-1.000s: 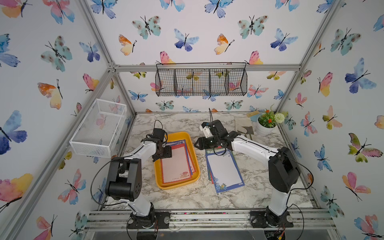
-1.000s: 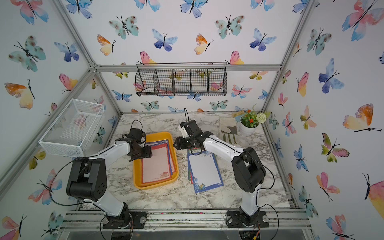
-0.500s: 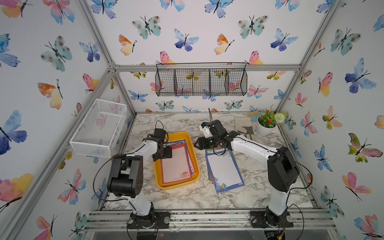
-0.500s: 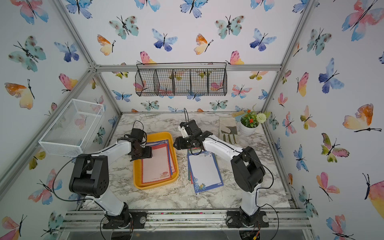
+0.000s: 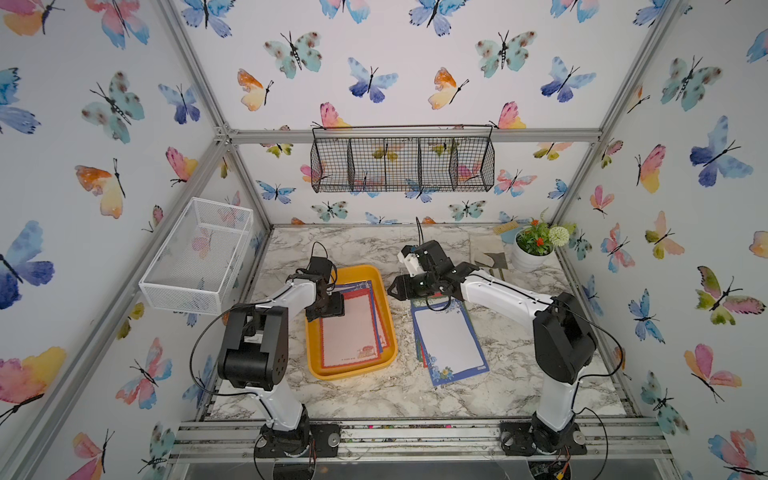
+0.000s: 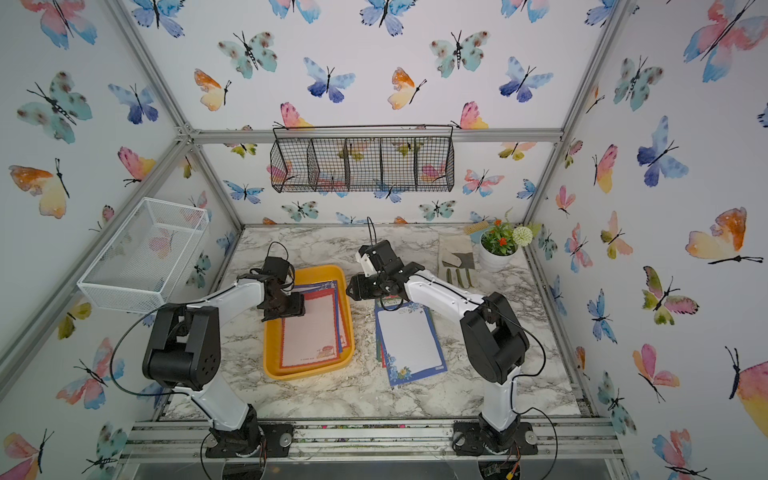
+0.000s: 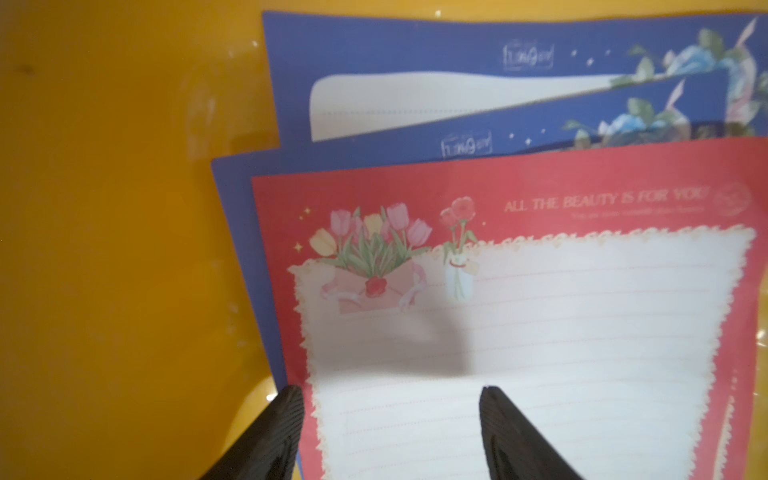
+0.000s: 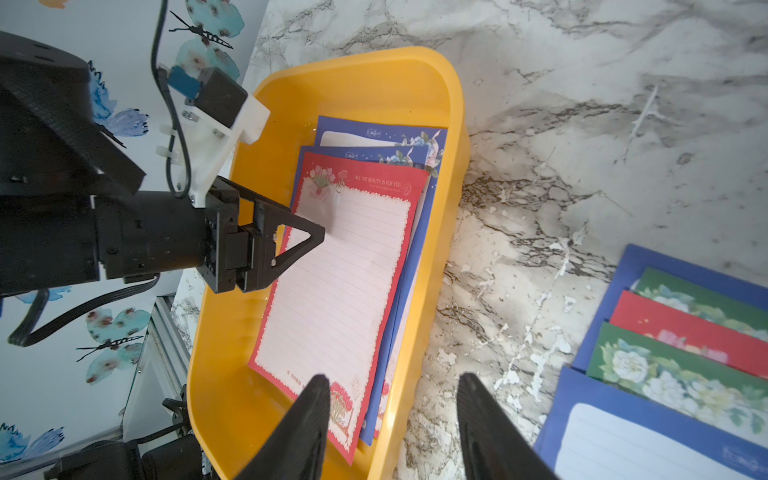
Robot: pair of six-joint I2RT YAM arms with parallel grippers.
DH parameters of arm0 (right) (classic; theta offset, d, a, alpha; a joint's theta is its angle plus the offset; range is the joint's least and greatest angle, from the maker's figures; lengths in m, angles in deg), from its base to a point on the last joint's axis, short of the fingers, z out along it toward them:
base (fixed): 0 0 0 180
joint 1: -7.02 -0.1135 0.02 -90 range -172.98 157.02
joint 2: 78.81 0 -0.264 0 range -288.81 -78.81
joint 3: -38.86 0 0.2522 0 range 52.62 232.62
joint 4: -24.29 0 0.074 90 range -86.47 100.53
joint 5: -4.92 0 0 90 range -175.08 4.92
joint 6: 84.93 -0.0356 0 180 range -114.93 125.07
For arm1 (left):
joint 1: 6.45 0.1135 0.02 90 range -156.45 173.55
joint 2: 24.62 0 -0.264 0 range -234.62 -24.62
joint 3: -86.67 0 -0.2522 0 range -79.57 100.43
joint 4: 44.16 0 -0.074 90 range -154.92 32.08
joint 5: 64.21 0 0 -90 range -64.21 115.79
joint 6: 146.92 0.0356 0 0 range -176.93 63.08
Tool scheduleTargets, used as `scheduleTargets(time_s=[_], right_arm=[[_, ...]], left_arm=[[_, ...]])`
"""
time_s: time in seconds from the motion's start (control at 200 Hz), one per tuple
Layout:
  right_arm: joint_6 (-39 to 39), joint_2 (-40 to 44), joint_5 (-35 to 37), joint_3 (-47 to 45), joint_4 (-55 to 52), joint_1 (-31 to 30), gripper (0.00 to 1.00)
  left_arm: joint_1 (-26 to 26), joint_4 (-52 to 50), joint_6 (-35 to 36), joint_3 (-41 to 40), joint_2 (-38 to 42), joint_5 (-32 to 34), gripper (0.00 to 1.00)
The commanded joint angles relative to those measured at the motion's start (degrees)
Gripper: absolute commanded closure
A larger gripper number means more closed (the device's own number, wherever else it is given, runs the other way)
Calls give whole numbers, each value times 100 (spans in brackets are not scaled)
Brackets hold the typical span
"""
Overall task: Take out the stationery paper from the storage box
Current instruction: Pick up the stationery paper from the storage box.
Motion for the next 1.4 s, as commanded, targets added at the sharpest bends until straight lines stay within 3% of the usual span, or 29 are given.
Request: scheduleTargets(time_s=[0.0,0.085,0.23,0.33,0.721,1.006,1.391], right_arm=[[78,-68,-55,115,7,-33,48],[96,-55,-53,93,23,-32,48],[117,-50,-97,59,41,-33,48],[122,12,-122,-35,99,-32,48],[278,242,-44,-327,126,-30,47],[333,250,-34,-359,115,-33,47],[338,261,-19,-337,99,-35,47]], left_arm=[[10,18,-99,-17,546,341,31],[-10,-87,-194,-9,719,669,34],[-42,-157,-225,-10,752,875,51],[-51,-280,-240,74,558,880,56],[-176,-529,-343,378,-310,924,54],[-189,-521,-424,422,-421,922,48],[-181,-492,-438,404,-488,551,50]])
